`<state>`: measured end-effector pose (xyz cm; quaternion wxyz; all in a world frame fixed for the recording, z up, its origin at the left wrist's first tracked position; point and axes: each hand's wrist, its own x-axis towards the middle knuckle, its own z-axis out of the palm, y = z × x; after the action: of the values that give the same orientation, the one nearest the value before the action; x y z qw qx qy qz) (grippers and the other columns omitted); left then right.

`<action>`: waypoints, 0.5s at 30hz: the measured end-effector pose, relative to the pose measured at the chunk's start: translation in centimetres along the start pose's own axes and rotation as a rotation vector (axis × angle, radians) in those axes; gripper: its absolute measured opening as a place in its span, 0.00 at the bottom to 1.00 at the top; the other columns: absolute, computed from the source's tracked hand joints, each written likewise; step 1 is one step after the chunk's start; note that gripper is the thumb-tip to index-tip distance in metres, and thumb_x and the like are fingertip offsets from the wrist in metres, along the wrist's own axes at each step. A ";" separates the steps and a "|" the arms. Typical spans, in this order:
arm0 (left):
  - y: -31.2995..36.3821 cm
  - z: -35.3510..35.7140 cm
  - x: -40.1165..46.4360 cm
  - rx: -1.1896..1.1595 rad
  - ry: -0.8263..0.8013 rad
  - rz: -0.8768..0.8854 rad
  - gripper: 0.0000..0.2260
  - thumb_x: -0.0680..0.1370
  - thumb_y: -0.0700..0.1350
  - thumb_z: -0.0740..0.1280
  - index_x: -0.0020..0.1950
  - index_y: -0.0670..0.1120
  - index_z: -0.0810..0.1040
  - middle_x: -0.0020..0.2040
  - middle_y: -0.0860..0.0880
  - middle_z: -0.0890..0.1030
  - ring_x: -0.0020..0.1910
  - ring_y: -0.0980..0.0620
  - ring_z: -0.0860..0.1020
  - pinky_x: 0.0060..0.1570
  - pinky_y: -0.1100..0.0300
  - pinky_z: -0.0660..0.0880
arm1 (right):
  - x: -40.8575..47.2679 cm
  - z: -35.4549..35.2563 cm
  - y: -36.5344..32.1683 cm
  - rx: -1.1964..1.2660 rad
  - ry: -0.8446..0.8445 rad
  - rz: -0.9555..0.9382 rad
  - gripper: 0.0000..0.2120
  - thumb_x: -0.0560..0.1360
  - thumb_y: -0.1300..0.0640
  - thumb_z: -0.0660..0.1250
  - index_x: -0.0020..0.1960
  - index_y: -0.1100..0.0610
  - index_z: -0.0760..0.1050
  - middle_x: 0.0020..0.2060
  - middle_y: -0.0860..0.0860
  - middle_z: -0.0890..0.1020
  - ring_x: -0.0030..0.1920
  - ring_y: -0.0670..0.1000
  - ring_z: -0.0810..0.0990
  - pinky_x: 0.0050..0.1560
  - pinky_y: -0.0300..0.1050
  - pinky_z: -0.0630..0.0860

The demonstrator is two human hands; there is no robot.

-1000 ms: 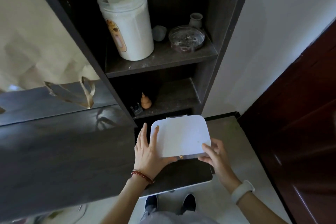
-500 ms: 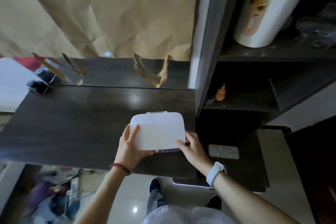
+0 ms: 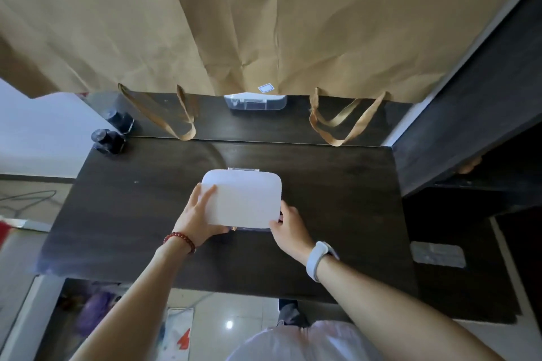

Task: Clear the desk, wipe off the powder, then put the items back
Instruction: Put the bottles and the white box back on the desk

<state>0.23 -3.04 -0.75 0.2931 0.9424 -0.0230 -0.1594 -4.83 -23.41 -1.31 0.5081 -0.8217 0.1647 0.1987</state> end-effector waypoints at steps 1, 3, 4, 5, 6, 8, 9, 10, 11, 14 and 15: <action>-0.1 -0.2 0.1 0.044 -0.008 0.006 0.44 0.61 0.45 0.79 0.71 0.51 0.58 0.74 0.50 0.53 0.68 0.45 0.62 0.59 0.56 0.68 | 0.1 0.1 -0.1 -0.001 0.001 -0.008 0.16 0.73 0.64 0.57 0.61 0.61 0.67 0.55 0.60 0.72 0.58 0.57 0.71 0.59 0.49 0.70; 0.2 -0.3 0.1 0.115 -0.033 -0.006 0.45 0.62 0.48 0.78 0.72 0.51 0.55 0.75 0.47 0.47 0.71 0.43 0.58 0.63 0.49 0.67 | 0.0 0.1 -0.2 -0.017 0.011 -0.045 0.17 0.74 0.64 0.58 0.63 0.60 0.66 0.57 0.60 0.71 0.60 0.57 0.70 0.61 0.48 0.69; 0.5 -0.3 0.0 0.155 -0.053 -0.028 0.46 0.63 0.50 0.77 0.73 0.51 0.52 0.75 0.45 0.44 0.73 0.43 0.54 0.65 0.47 0.65 | 0.0 -0.1 -0.2 -0.031 0.009 -0.060 0.18 0.75 0.63 0.58 0.64 0.60 0.66 0.58 0.59 0.72 0.61 0.57 0.69 0.61 0.47 0.67; 0.7 -0.2 -0.1 0.202 -0.077 -0.059 0.48 0.63 0.52 0.76 0.73 0.52 0.49 0.75 0.44 0.40 0.74 0.43 0.48 0.67 0.45 0.61 | -0.2 -0.5 -0.2 -0.048 0.004 -0.072 0.19 0.75 0.63 0.58 0.66 0.59 0.65 0.60 0.59 0.71 0.62 0.57 0.68 0.61 0.45 0.65; 1.0 -0.2 -0.3 0.256 -0.096 -0.084 0.49 0.63 0.54 0.76 0.74 0.53 0.46 0.75 0.43 0.36 0.74 0.43 0.43 0.69 0.43 0.56 | -0.3 -0.9 -0.1 -0.069 0.002 -0.089 0.21 0.76 0.62 0.58 0.68 0.59 0.63 0.62 0.58 0.70 0.64 0.56 0.66 0.62 0.45 0.63; 2.0 0.1 -0.8 0.348 -0.088 -0.088 0.49 0.65 0.57 0.74 0.74 0.53 0.43 0.74 0.42 0.34 0.74 0.43 0.37 0.71 0.42 0.48 | -0.6 -2.1 0.4 -0.128 0.019 -0.127 0.24 0.77 0.60 0.59 0.71 0.60 0.58 0.68 0.57 0.66 0.69 0.55 0.62 0.67 0.44 0.59; 2.6 0.3 -1.1 0.365 -0.060 -0.070 0.47 0.66 0.58 0.72 0.74 0.53 0.44 0.74 0.42 0.35 0.74 0.43 0.37 0.71 0.41 0.47 | -0.7 -2.7 0.8 -0.151 0.032 -0.138 0.25 0.77 0.60 0.59 0.72 0.59 0.57 0.70 0.56 0.64 0.71 0.54 0.60 0.69 0.44 0.57; 3.2 0.6 -1.4 0.361 -0.021 -0.044 0.44 0.68 0.58 0.70 0.74 0.52 0.46 0.75 0.43 0.37 0.74 0.43 0.38 0.71 0.41 0.46 | -0.9 -3.2 1.2 -0.166 0.046 -0.149 0.25 0.77 0.59 0.59 0.72 0.59 0.57 0.71 0.55 0.63 0.71 0.53 0.59 0.70 0.43 0.56; 4.2 1.0 -1.6 0.341 0.018 -0.008 0.39 0.70 0.58 0.68 0.74 0.51 0.50 0.76 0.43 0.41 0.74 0.43 0.40 0.71 0.41 0.45 | -1.1 -4.0 1.7 -0.183 0.065 -0.164 0.24 0.77 0.59 0.59 0.72 0.59 0.58 0.71 0.54 0.63 0.71 0.52 0.59 0.70 0.42 0.56; 8.3 3.0 -1.7 0.236 0.056 0.121 0.29 0.75 0.54 0.64 0.72 0.50 0.58 0.76 0.45 0.52 0.75 0.44 0.49 0.72 0.44 0.48 | -2.6 -7.1 3.4 -0.220 0.160 -0.221 0.21 0.77 0.60 0.60 0.69 0.59 0.63 0.68 0.54 0.67 0.69 0.51 0.63 0.67 0.37 0.56; 10.0 3.9 -1.7 0.208 0.058 0.166 0.26 0.75 0.53 0.63 0.71 0.49 0.60 0.75 0.46 0.56 0.74 0.45 0.52 0.72 0.46 0.49 | -3.2 -8.3 4.0 -0.215 0.201 -0.231 0.20 0.76 0.61 0.61 0.68 0.60 0.65 0.67 0.54 0.69 0.68 0.52 0.65 0.66 0.36 0.57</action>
<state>-2.07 -13.16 2.30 0.2067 0.9667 -0.1089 -0.1040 -8.21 -32.38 0.51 0.4177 -0.9005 0.0970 0.0726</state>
